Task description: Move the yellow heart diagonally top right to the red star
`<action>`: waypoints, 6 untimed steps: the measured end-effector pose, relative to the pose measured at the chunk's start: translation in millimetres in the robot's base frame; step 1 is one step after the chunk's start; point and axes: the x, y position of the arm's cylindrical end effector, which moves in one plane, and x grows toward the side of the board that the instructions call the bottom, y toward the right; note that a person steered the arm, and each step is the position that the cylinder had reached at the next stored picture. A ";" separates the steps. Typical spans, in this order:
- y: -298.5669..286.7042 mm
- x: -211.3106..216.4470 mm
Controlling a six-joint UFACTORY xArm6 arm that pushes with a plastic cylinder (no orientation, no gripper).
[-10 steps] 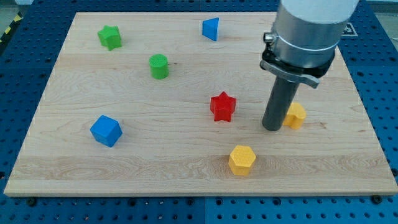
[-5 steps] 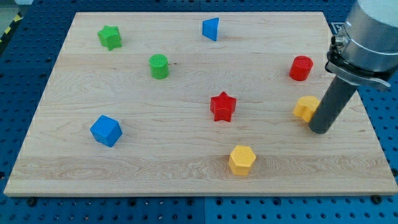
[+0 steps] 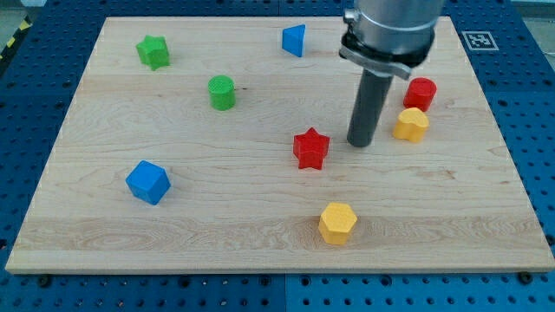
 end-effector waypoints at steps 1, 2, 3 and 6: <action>0.0 -18.4; 1.4 -17.5; 14.0 -6.0; 59.3 -3.7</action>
